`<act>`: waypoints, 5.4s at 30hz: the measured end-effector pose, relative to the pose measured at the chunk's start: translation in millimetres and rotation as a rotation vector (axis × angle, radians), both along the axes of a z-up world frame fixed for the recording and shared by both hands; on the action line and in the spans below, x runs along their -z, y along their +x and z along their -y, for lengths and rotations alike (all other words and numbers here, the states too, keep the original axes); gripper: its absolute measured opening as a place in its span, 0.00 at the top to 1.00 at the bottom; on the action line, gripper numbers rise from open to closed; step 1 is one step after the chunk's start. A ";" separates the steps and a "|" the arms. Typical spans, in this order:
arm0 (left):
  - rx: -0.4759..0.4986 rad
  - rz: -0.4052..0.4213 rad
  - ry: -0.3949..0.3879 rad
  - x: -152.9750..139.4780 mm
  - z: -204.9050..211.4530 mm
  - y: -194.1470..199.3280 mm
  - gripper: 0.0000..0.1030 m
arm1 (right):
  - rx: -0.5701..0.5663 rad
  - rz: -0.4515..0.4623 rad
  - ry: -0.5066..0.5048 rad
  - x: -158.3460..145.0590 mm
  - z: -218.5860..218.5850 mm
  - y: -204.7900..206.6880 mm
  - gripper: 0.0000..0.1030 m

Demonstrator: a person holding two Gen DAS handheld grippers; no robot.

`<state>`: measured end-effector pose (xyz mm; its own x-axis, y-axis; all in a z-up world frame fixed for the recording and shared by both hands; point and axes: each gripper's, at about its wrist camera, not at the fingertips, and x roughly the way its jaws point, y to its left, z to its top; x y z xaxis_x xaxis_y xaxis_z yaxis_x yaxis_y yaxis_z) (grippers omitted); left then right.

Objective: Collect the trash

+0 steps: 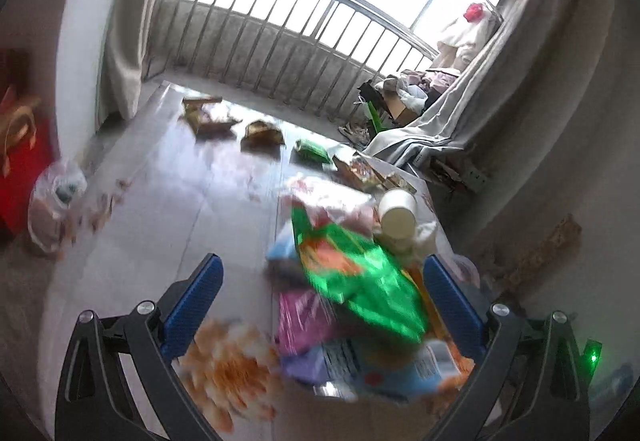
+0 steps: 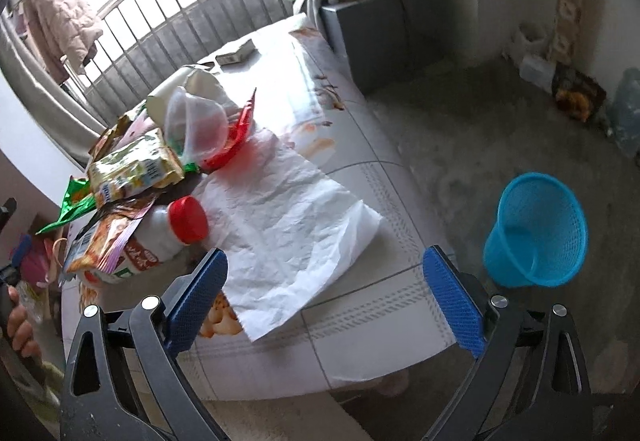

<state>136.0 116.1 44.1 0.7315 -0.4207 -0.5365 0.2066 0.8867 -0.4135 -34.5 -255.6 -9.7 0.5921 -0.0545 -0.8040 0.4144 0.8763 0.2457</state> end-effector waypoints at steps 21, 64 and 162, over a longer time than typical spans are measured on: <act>0.556 -0.184 0.791 36.4 172.3 177.0 0.19 | -0.627 -0.014 0.111 -32.5 -95.6 158.6 0.09; 0.433 0.032 0.727 -59.7 138.5 121.4 0.80 | -0.559 0.119 0.177 -61.2 -67.2 128.7 0.99; 0.630 -0.109 0.410 -30.4 267.6 54.2 0.11 | 0.265 -0.636 0.159 506.0 242.5 175.3 0.11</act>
<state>190.2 -151.5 74.5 0.3529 -0.4925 -0.7955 0.7016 0.7018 -0.1233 140.8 -498.0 -515.8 -0.0121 0.0148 -0.9998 0.7142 0.6999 0.0017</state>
